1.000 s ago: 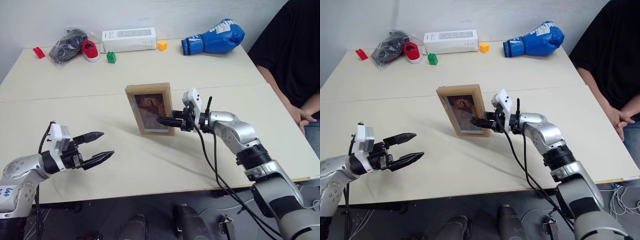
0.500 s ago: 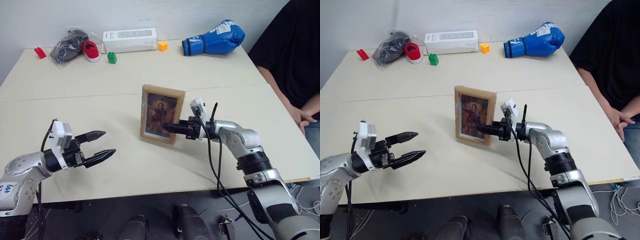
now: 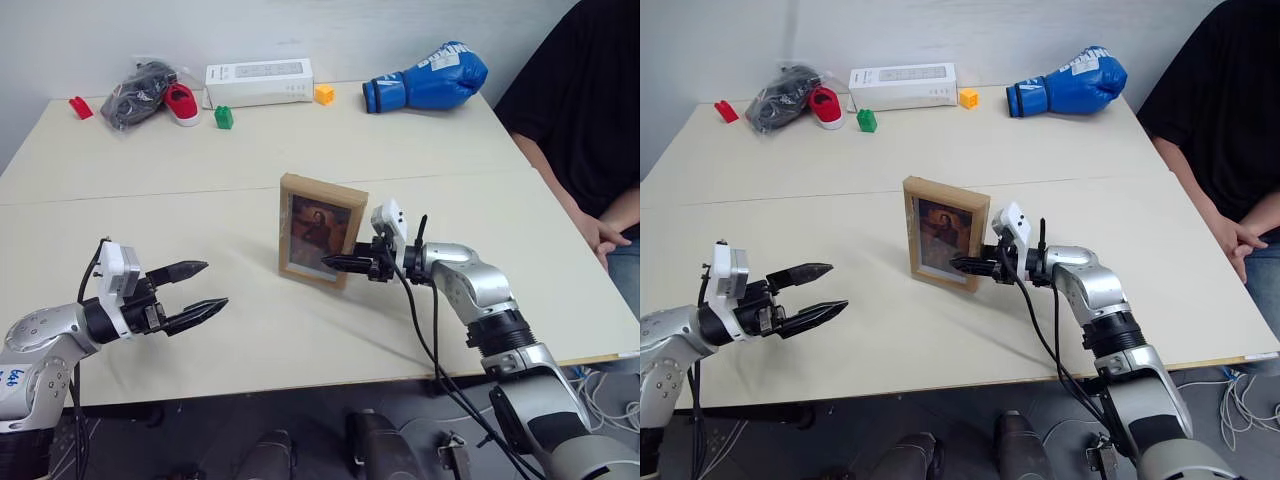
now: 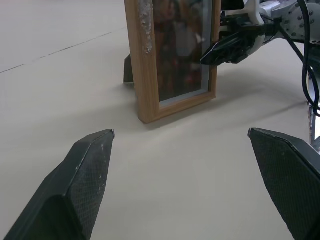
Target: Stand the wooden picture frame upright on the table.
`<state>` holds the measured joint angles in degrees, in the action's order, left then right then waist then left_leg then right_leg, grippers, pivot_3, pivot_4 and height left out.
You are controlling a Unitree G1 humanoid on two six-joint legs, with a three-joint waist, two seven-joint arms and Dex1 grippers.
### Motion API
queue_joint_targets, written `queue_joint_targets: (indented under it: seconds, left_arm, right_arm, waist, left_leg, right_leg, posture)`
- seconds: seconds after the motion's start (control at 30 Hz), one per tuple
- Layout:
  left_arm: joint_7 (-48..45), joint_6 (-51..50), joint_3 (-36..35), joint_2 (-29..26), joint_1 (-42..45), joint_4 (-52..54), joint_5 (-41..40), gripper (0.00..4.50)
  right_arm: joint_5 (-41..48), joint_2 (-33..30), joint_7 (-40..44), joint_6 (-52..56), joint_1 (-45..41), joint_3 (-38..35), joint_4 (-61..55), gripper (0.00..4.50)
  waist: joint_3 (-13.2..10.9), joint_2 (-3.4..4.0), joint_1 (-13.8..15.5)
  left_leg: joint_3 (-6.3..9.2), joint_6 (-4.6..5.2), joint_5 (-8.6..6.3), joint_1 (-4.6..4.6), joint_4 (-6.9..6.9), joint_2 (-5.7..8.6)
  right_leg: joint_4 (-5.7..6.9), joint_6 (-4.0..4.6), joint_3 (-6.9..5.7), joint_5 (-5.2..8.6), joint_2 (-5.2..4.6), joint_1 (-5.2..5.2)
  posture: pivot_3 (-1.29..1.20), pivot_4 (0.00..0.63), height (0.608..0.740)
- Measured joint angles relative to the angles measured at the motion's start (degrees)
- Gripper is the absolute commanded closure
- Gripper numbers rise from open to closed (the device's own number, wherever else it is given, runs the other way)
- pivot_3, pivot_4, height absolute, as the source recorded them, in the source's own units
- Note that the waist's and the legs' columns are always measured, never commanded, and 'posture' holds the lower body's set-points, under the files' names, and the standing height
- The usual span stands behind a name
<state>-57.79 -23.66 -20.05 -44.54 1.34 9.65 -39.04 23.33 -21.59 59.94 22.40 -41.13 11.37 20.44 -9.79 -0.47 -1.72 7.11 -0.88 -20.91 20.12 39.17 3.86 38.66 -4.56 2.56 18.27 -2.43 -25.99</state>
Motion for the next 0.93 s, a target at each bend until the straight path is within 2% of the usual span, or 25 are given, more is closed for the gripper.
queue_joint_targets:
  seconds: [0.2,0.23,0.43,0.53,0.67,0.87,0.93]
  left_arm:
    - [-0.09,0.47,-1.32,0.00,-1.04,-1.42,0.80,0.00]
    - [-0.10,0.47,-1.40,0.00,-1.02,-1.41,0.82,0.00]
    - [-0.23,0.47,-1.47,0.00,-1.34,-1.37,1.02,0.00]
    - [-0.79,1.20,-1.92,-0.72,-2.35,-1.41,1.69,0.00]
    - [-2.69,5.27,-4.90,-3.07,-5.77,-2.19,4.41,0.00]
    - [-4.31,18.69,-8.76,-4.09,-13.43,-6.36,13.70,0.00]
    - [-3.78,21.11,-9.10,-4.08,-13.39,-7.39,15.21,0.00]
  right_arm:
    - [-2.64,-0.94,0.30,3.19,3.23,0.14,-0.95,0.17]
    - [-2.56,-1.35,0.82,4.15,3.41,0.14,-1.60,0.05]
    - [-2.17,-5.24,5.04,5.42,6.46,-0.63,-5.23,0.05]
    - [-1.91,-8.72,8.73,1.46,8.93,-1.50,-6.77,0.05]
    - [-1.38,-11.71,13.06,-12.73,12.49,-8.71,-6.42,0.05]
    - [-4.26,-18.25,21.35,-47.55,16.84,-15.61,0.40,0.05]
    - [-4.04,-19.52,22.03,-50.63,18.16,-16.74,0.40,0.05]
  waist:
    - [-0.01,0.01,0.12]
    - [-0.01,0.01,0.12]
    - [-0.01,0.02,0.08]
    - [-0.02,0.03,0.16]
    - [-0.04,0.06,0.10]
    - [-0.09,0.13,0.34]
    - [-0.08,0.13,0.49]
  left_leg:
    - [0.09,0.04,-0.02,0.12,-0.01,0.00]
    - [0.09,0.04,-0.02,0.12,-0.01,0.00]
    - [0.10,0.04,-0.03,0.11,-0.06,-0.01]
    - [0.11,0.05,-0.03,0.12,-0.10,-0.01]
    - [0.09,0.10,-0.06,0.08,-0.12,-0.01]
    - [0.08,0.21,-0.12,-0.04,-0.19,-0.05]
    - [0.08,0.23,-0.11,-0.05,-0.12,-0.05]
  right_leg:
    - [-0.19,-0.01,-0.07,-0.01,-0.01,-0.03]
    - [-0.20,-0.02,-0.07,-0.01,-0.01,-0.02]
    - [-0.23,-0.02,-0.08,-0.01,-0.01,-0.02]
    - [-0.33,-0.02,-0.10,-0.01,-0.01,0.00]
    - [-0.48,-0.09,-0.10,-0.05,0.00,0.11]
    - [-0.81,-0.18,-0.16,-0.11,0.02,0.40]
    - [-0.82,-0.20,-0.14,-0.18,0.01,0.47]
  posture:
    - [0.00,0.150,0.740]
    - [0.00,0.150,0.740]
    - [0.00,0.150,0.740]
    - [0.00,0.150,0.740]
    - [0.00,0.150,0.740]
    - [0.00,0.150,0.740]
    - [0.00,0.150,0.740]
